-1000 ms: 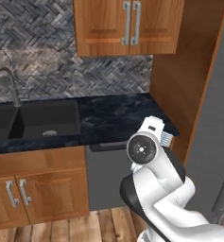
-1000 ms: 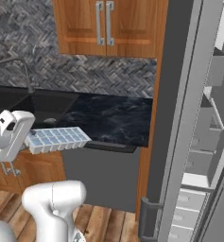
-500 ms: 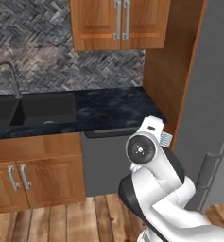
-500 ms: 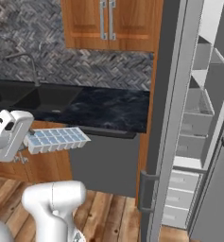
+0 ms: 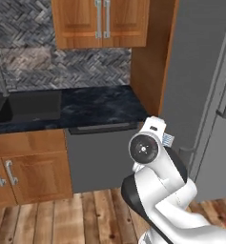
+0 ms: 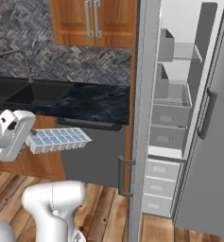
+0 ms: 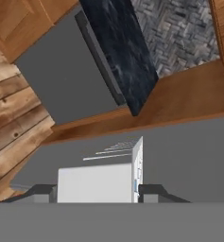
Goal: The ice cube tray has been filled with water. Take the tray and place it in the freezer to make ice. Close the freezer door after placing the tray.
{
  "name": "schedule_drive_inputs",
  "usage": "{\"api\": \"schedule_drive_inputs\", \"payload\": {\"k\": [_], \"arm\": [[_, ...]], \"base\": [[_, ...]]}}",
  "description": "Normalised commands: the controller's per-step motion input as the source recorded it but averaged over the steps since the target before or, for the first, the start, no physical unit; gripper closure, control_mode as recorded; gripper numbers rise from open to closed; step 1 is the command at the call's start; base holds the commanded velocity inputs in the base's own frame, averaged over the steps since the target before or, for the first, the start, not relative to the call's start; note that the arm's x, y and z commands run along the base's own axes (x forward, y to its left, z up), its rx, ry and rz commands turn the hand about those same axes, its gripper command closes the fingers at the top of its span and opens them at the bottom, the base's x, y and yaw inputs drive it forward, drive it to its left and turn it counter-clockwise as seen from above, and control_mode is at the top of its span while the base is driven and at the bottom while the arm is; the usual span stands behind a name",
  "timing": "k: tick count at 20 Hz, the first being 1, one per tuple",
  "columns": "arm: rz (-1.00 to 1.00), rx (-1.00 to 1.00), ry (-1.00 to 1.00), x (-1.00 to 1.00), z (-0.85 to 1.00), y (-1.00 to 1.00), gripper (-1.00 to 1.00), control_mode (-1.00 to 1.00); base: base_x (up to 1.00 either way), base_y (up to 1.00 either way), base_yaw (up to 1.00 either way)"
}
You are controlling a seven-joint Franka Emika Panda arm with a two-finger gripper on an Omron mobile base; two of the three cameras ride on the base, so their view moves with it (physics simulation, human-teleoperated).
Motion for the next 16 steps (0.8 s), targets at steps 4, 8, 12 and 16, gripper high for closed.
{"api": "schedule_drive_inputs", "payload": {"k": [4, 8, 12, 16], "arm": [[0.00, 0.00, 0.00, 0.00, 0.00, 0.00, 1.00, 1.00], [0.00, 0.00, 0.00, 0.00, 0.00, 0.00, 1.00, 1.00], [0.00, 0.00, 0.00, 0.00, 0.00, 0.00, 1.00, 1.00], [0.00, 0.00, 0.00, 0.00, 0.00, 0.00, 1.00, 1.00]], "base": [[-0.86, 0.00, 0.02], [-0.78, 0.00, 0.04], [-0.61, -0.26, 0.00], [-0.30, -0.48, 0.00]]}}
